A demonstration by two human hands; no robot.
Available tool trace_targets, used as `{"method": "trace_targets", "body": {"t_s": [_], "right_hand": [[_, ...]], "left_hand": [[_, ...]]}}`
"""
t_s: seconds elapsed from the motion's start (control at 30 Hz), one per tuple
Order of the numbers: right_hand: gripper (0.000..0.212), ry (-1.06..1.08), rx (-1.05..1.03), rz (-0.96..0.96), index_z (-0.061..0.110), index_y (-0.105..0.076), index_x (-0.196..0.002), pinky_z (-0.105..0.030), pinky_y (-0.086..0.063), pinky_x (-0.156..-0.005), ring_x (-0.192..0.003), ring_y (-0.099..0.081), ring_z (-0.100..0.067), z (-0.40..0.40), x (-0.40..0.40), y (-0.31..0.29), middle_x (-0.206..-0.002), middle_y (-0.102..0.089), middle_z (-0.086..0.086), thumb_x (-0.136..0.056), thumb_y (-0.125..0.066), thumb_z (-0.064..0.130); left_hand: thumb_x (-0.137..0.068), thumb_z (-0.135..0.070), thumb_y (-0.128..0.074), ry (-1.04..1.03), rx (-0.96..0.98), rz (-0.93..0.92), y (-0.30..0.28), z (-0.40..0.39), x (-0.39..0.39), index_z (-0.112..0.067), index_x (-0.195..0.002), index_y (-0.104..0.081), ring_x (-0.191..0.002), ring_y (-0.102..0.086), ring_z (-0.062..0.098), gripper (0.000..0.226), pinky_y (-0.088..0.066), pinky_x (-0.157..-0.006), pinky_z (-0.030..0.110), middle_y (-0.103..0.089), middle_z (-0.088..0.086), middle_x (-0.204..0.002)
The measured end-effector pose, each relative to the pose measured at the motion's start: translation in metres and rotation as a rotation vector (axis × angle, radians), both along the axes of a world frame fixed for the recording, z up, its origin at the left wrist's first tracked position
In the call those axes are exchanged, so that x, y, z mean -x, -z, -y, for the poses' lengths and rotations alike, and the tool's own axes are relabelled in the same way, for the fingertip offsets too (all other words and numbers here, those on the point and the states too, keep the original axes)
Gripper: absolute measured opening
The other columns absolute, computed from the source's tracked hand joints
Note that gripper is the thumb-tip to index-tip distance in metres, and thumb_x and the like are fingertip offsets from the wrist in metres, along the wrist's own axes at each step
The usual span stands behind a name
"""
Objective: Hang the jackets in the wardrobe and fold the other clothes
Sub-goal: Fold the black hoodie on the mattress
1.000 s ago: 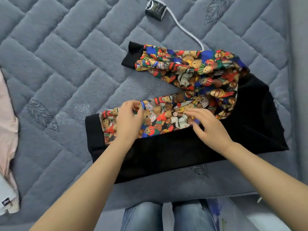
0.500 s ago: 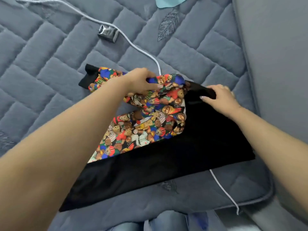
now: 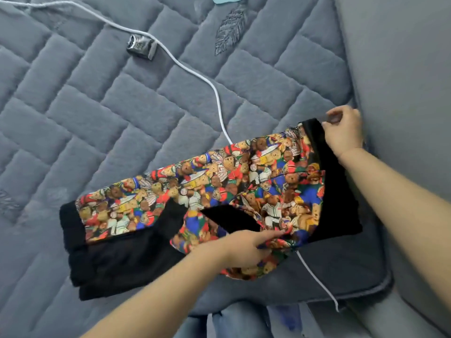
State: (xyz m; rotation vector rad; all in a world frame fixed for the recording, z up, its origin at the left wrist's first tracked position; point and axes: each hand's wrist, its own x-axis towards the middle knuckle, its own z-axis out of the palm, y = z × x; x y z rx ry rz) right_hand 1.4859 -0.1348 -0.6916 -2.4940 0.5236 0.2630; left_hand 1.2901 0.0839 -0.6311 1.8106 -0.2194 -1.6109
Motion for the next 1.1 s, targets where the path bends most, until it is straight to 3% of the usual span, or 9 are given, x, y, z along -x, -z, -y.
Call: {"method": "trace_targets", "body": {"t_s": [0.1,0.2,0.27,0.4,0.57,0.7,0.8,0.93,1.1], "right_hand": [[0.023,0.119,-0.130,0.052,0.009,-0.058,-0.108,-0.042,-0.045,-0.091,-0.099,-0.058,-0.033,-0.009,0.028,-0.016,-0.103,-0.061,-0.013,-0.089,-0.055,0.022],[0.051,0.043,-0.100,-0.129,0.011,-0.054,-0.113,-0.040,-0.049,-0.087,-0.100,-0.060,-0.027,-0.025,0.068,-0.018,-0.108,-0.064,-0.009,-0.087,-0.060,0.054],[0.045,-0.021,-0.126,-0.130,0.006,-0.057,-0.108,-0.040,-0.051,-0.084,-0.097,-0.062,-0.029,-0.031,0.088,-0.010,-0.105,-0.066,-0.010,-0.090,-0.061,0.048],[0.030,0.104,-0.223,-0.049,0.003,-0.064,-0.102,-0.034,-0.049,-0.083,-0.097,-0.063,-0.030,-0.013,0.097,0.011,-0.102,-0.069,-0.013,-0.096,-0.057,0.032],[0.044,0.152,-0.188,-0.189,0.000,-0.062,-0.116,-0.042,-0.050,-0.089,-0.108,-0.061,-0.035,0.012,0.098,0.033,-0.114,-0.067,-0.019,-0.095,-0.060,0.037],[0.030,0.015,0.004,0.027,0.011,-0.058,-0.109,-0.030,-0.041,-0.067,-0.097,-0.061,-0.028,0.004,0.097,0.021,-0.111,-0.062,-0.009,-0.089,-0.065,0.031],[0.028,-0.012,-0.097,0.297,0.005,-0.061,-0.109,-0.037,-0.048,-0.080,-0.098,-0.057,-0.028,0.013,0.075,0.012,-0.113,-0.055,-0.013,-0.088,-0.060,0.023],[0.030,-0.146,-0.280,0.028,0.003,-0.063,-0.120,-0.027,-0.041,-0.101,-0.105,-0.055,-0.022,0.033,0.027,0.016,-0.120,-0.055,-0.015,-0.091,-0.059,0.008],[0.019,-0.373,-0.220,-0.142,0.011,-0.056,-0.087,-0.026,-0.030,-0.063,-0.071,-0.048,-0.012,0.035,0.004,0.022,-0.080,-0.056,-0.002,-0.093,-0.064,0.028]], "left_hand": [[-0.103,-0.035,-0.042,-0.070,-0.016,0.016,0.006,0.028,0.006,-0.037,-0.154,-0.023,-0.126,-0.050,0.027,0.054,-0.040,-0.097,0.031,-0.050,0.004,-0.145],[-0.100,-0.029,-0.046,-0.353,-0.100,0.448,0.007,0.024,-0.013,-0.030,-0.136,-0.053,-0.110,-0.058,0.014,0.037,-0.050,-0.093,0.033,-0.064,-0.007,-0.121],[-0.098,-0.023,-0.049,-0.555,-0.168,0.777,0.015,0.010,-0.032,-0.027,-0.129,-0.058,-0.112,-0.054,0.010,0.032,-0.049,-0.095,0.037,-0.060,-0.009,-0.122],[-0.099,-0.055,-0.040,-0.256,-0.415,1.000,0.059,-0.022,-0.055,-0.037,-0.153,-0.025,-0.150,-0.011,0.023,0.059,-0.009,-0.120,0.052,-0.016,0.002,-0.163],[-0.090,-0.076,-0.009,0.016,-0.572,0.923,0.110,-0.035,-0.045,-0.045,-0.150,0.013,-0.145,0.030,0.017,0.071,0.010,-0.116,0.060,0.026,-0.005,-0.160],[-0.093,-0.073,-0.015,-0.053,-0.540,0.936,0.101,-0.030,-0.047,-0.043,-0.153,0.003,-0.149,0.020,0.019,0.069,0.011,-0.115,0.064,0.017,-0.005,-0.163],[-0.097,-0.062,-0.025,-0.254,-0.460,0.997,0.080,-0.021,-0.058,-0.034,-0.152,-0.025,-0.151,-0.009,0.019,0.062,0.005,-0.120,0.055,-0.014,-0.003,-0.163],[-0.101,-0.047,-0.039,-0.319,-0.349,0.974,0.078,0.000,-0.095,-0.024,-0.146,-0.040,-0.140,-0.030,0.019,0.050,-0.014,-0.119,0.047,-0.040,-0.004,-0.150],[-0.103,-0.040,-0.039,-0.300,-0.411,0.996,0.102,0.002,-0.115,-0.023,-0.138,-0.048,-0.122,-0.039,0.027,0.041,-0.020,-0.106,0.039,-0.047,0.005,-0.127]]}}
